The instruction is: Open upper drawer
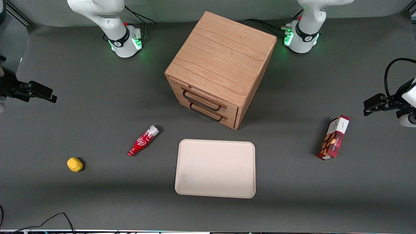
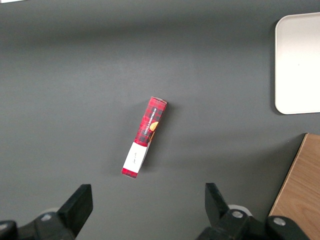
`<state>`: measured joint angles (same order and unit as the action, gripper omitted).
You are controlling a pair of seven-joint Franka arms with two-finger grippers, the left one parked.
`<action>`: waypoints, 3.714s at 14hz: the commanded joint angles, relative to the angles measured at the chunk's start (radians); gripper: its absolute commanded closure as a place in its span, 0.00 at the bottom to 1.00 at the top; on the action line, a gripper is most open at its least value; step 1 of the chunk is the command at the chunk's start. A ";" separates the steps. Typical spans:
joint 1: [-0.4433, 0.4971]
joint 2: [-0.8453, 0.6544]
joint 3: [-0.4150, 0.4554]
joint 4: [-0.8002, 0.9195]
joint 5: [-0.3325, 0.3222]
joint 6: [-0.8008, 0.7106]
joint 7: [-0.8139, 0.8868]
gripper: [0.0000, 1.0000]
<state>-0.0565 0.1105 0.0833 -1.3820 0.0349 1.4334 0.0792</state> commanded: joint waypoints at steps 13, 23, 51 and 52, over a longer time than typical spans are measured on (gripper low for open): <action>0.034 0.084 0.380 0.041 0.019 -0.015 -0.387 0.00; 0.130 0.304 0.497 0.047 0.011 0.234 -0.380 0.00; 0.167 0.509 0.559 -0.025 -0.004 0.512 -0.426 0.00; 0.167 0.517 0.559 -0.025 -0.004 0.519 -0.426 0.00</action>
<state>0.1145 0.6126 0.6365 -1.4033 0.0380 1.9245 -0.3255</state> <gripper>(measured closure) 0.000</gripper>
